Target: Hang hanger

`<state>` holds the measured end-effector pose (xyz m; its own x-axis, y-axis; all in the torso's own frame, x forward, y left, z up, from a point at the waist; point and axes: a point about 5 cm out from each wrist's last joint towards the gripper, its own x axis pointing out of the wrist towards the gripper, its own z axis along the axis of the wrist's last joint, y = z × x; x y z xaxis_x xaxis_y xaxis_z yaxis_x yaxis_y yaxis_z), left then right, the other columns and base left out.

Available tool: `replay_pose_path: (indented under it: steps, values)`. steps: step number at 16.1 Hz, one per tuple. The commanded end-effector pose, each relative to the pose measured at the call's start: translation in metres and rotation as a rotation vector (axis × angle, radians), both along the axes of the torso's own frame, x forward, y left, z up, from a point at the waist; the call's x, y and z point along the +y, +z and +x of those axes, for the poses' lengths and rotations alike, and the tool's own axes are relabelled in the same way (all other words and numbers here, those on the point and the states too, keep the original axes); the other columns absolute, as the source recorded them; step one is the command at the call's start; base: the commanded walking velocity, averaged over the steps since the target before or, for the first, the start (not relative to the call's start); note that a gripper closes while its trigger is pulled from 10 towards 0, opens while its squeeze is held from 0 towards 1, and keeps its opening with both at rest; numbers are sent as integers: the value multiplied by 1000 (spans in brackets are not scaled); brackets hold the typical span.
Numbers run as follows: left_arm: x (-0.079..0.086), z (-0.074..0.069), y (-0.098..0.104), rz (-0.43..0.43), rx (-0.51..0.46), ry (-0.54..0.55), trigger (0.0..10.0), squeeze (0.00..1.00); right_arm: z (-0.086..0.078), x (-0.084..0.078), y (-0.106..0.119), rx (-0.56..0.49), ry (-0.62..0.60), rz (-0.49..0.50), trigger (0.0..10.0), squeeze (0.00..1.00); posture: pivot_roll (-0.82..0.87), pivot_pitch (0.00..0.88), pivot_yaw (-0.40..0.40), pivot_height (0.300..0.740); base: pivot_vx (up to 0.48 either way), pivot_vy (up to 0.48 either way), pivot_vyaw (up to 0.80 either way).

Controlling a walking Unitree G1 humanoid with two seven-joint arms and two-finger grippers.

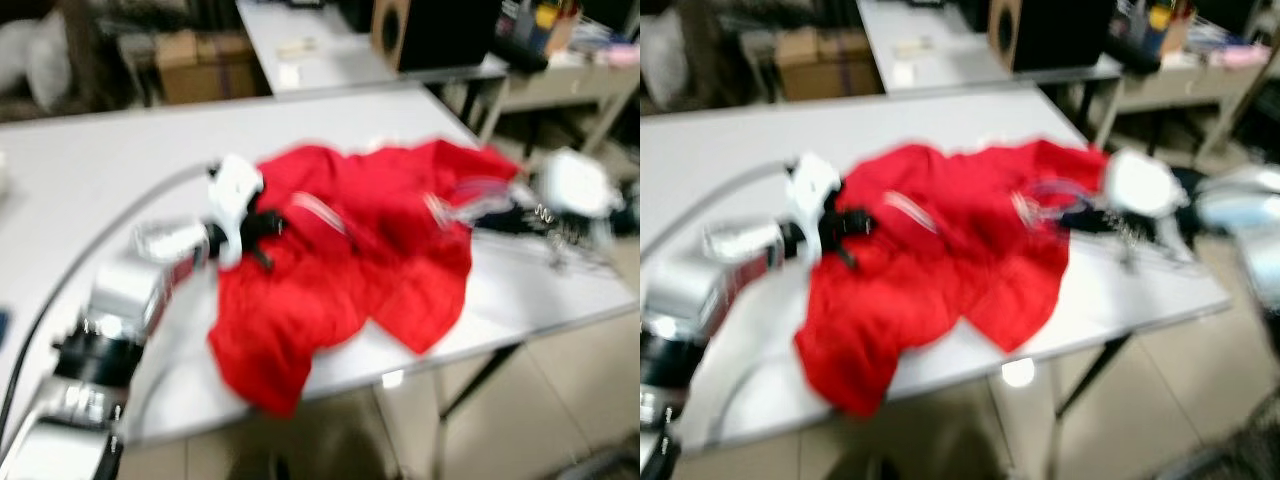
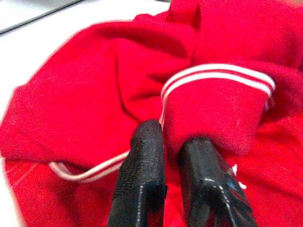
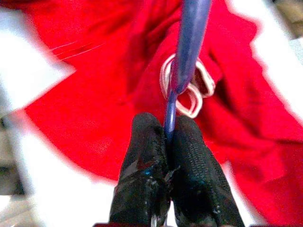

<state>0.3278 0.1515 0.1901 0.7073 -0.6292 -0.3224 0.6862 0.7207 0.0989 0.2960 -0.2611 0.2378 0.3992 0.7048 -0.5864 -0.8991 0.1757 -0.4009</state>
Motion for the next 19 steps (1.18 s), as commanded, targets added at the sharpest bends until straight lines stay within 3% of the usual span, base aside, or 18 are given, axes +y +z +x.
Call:
replay_pose_path:
  steps: [1,3,5,7,8,9,10,11,13,14,15,17,19]
  values:
    - [4,-4,11,16,10,-32,10000,1000,-12,-2,17,10,37,-14,10000,0,-98,0,28,740,0,0,0]
    - [17,-11,14,99,42,-133,10000,1000,-36,-18,23,112,24,-102,10000,0,-103,0,35,740,0,0,0]
    - [28,-14,16,159,67,-202,10000,1000,-47,-26,29,160,-5,-107,10000,0,-112,0,47,740,0,0,0]
    - [35,-13,26,140,61,-229,10000,1000,-53,-36,39,163,-41,-96,10000,0,-116,0,52,740,0,0,0]
    - [41,-9,41,58,38,-222,10000,1000,-59,-41,56,134,-66,-27,10000,0,-121,0,61,740,0,0,0]
    - [44,-8,45,32,30,-221,10000,1000,-61,-42,62,123,-70,3,10000,0,-121,0,61,740,0,0,0]
    - [54,-7,51,-24,28,-211,10000,1000,-68,-44,76,96,-72,103,10000,0,-129,0,72,740,0,0,0]
    - [67,-2,59,-98,-30,-126,10000,1000,-70,-46,85,23,-127,264,10000,0,-138,0,83,740,0,0,0]
    - [69,5,63,-129,-112,-27,10000,1000,-67,-45,80,-16,-206,326,10000,0,-134,0,81,740,0,0,0]
    - [65,10,67,-184,-205,63,10000,765,-63,-38,67,-37,-281,387,10000,0,-129,0,79,740,0,0,0]
    - [59,11,67,-203,-281,136,10000,0,-59,-21,49,-84,-351,455,10000,0,-124,0,76,740,0,0,0]
    - [31,3,57,-321,-292,174,10000,0,-58,16,28,-124,-367,503,10000,0,-116,0,71,740,0,0,0]
    - [19,-2,44,-353,-271,192,10000,0,-50,49,20,-151,-362,596,10000,0,-116,0,66,740,0,0,0]
